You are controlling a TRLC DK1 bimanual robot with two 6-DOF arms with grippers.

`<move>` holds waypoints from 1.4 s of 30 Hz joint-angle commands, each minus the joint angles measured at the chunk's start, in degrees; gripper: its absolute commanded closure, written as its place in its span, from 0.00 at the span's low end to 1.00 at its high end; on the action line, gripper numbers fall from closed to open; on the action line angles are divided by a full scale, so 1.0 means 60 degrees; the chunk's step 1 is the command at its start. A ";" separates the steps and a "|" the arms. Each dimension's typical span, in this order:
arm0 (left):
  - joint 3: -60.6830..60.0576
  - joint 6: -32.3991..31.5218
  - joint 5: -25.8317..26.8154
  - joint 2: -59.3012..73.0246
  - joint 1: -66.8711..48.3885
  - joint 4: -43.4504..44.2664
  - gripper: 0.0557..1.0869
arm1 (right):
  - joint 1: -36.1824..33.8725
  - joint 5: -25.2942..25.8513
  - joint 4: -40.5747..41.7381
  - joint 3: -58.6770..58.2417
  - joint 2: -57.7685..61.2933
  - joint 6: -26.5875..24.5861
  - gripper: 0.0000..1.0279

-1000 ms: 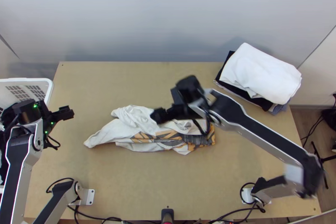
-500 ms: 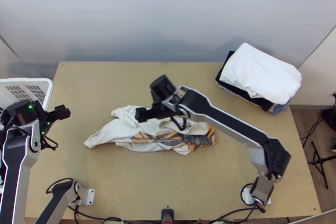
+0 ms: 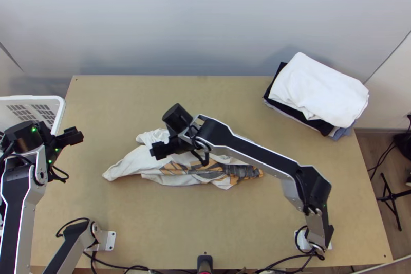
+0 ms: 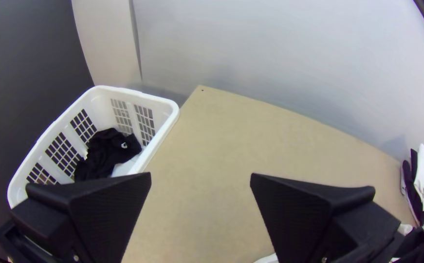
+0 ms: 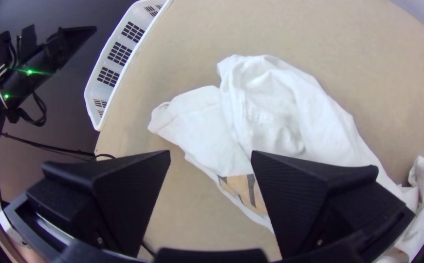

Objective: Fold the t-shirt

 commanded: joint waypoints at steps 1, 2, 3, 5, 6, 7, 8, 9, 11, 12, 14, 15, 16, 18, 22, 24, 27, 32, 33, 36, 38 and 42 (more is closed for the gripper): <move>0.0013 0.0027 0.0011 0.0039 0.0050 0.0017 0.04 | 0.0006 0.0492 0.0802 0.0151 0.0435 -0.0377 0.30; 0.0013 0.0027 0.0011 0.0039 0.0050 0.0032 0.04 | -0.0009 0.0507 0.0875 0.0166 0.0478 -0.0377 0.30; 0.0013 0.0027 0.0011 0.0039 0.0050 0.0032 0.04 | -0.0023 0.0507 0.0875 0.0195 0.0537 -0.0392 0.30; 0.0013 0.0041 0.0011 0.0054 0.0065 0.0046 0.04 | -0.0023 0.0668 0.0905 0.0181 0.0581 -0.0480 0.30; 0.0013 0.0056 0.0011 0.0054 0.0065 0.0046 0.04 | -0.0023 0.0756 0.0919 0.0166 0.0610 -0.0494 0.30; 0.0028 0.0071 0.0011 0.0068 0.0079 0.0061 0.04 | -0.0053 0.0815 0.0934 0.0166 0.0625 -0.0494 0.30; 0.0028 0.0085 0.0011 0.0068 0.0109 0.0061 0.04 | -0.0082 0.0888 0.0963 0.0151 0.0625 -0.0494 0.30; 0.0028 0.0100 0.0011 0.0083 0.0109 0.0076 0.04 | -0.0097 0.0976 0.0963 0.0137 0.0640 -0.0494 0.30; 0.0028 0.0100 0.0011 0.0098 0.0109 0.0076 0.04 | -0.0097 0.1020 0.0963 0.0034 0.0654 -0.0509 0.30; 0.0042 0.0100 0.0011 0.0112 0.0109 0.0090 0.04 | -0.0082 0.1034 0.0963 -0.0024 0.0654 -0.0509 0.30; 0.0057 0.0100 0.0025 0.0142 0.0109 0.0090 0.04 | -0.0067 0.1064 0.0978 -0.0156 0.0669 -0.0524 0.31; 0.0086 0.0085 0.0025 0.0171 0.0109 0.0090 0.04 | -0.0067 0.1122 0.1022 -0.0185 0.0669 -0.0524 0.36; 0.0101 0.0085 0.0025 0.0185 0.0109 0.0090 0.04 | -0.0082 0.1181 0.1110 -0.0229 0.0654 -0.0524 0.43; 0.0115 0.0085 0.0025 0.0215 0.0109 0.0090 0.04 | -0.0067 0.1239 0.1241 -0.0273 0.0610 -0.0509 0.55; 0.0130 0.0085 0.0011 0.0244 0.0109 0.0090 0.04 | -0.0082 0.1342 0.1373 -0.0273 0.0435 -0.0465 0.73; 0.0115 0.0085 0.0011 0.0244 0.0109 0.0090 0.04 | -0.0111 0.1591 0.1534 -0.0273 0.0317 -0.0450 0.90; 0.0101 0.0085 0.0025 0.0259 0.0094 0.0090 0.04 | -0.0214 0.1781 0.1637 -0.0288 0.0112 -0.0450 0.97; 0.0086 0.0085 0.0025 0.0273 0.0094 0.0090 0.04 | -0.0683 0.1796 0.1652 -0.0273 -0.0342 -0.0304 0.97; 0.0086 0.0100 0.0025 0.0288 0.0094 0.0090 0.04 | -0.0756 0.1796 0.1652 -0.0259 -0.0415 -0.0304 0.97; 0.0101 0.0100 0.0025 0.0317 0.0079 0.0134 0.04 | -0.0858 0.1679 0.1154 -0.0156 -0.0415 -0.0348 0.43; 0.0115 0.0115 0.0025 0.0347 0.0065 0.0178 0.04 | -0.0814 0.1649 0.0861 -0.0098 -0.0357 -0.0392 0.33; 0.0189 0.0115 0.0025 0.0449 0.0035 0.0222 0.04 | -0.0463 0.1562 0.0714 -0.0039 -0.0283 -0.0450 0.34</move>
